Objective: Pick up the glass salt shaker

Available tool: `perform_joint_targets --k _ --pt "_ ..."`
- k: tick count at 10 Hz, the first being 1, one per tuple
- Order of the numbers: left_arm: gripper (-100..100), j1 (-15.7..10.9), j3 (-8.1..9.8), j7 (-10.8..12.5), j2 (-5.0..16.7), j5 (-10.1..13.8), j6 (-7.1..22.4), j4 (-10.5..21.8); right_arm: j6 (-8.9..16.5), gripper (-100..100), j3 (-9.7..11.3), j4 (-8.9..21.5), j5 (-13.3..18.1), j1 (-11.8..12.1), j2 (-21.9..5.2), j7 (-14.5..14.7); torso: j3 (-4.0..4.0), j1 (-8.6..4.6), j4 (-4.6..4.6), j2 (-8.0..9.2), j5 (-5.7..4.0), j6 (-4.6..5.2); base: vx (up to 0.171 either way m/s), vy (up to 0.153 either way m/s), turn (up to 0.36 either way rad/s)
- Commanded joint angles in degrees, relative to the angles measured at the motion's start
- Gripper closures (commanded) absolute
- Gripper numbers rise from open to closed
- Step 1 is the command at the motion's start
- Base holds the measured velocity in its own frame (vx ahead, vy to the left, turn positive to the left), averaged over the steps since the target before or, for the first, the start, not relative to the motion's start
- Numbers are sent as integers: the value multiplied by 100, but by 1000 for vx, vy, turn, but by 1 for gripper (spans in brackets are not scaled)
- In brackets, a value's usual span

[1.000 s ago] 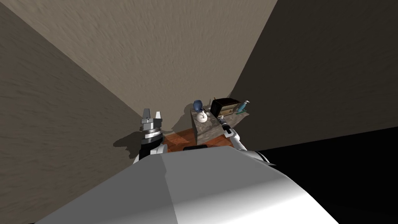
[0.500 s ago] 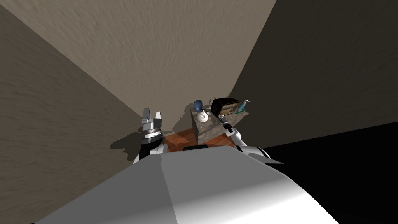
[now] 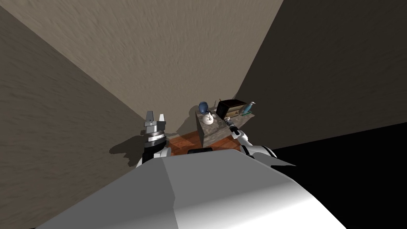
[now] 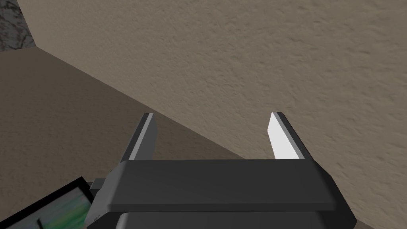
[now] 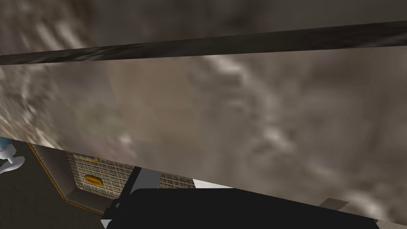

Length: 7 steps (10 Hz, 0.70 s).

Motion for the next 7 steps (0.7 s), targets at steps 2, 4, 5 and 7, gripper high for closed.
perform_joint_targets --k 2,4,5,7 --pt "0 0 0 0 0 0 0 0 -214 -100 50 468 -129 -257 -136 67 7 -6 20 -6 18 10 -10 70 -40" --pt "0 0 1 0 1 0 0 0 -271 100 52 525 -146 -282 -154 86 10 -35 23 -4 12 8 0 4 -2" --pt "0 0 0 0 1 0 0 0 -270 100 52 526 -146 -282 -154 88 9 -38 22 -5 11 6 0 0 0" --pt "0 0 1 0 1 0 0 0 -271 100 54 526 -146 -283 -151 87 9 -43 23 -5 11 10 0 0 0"
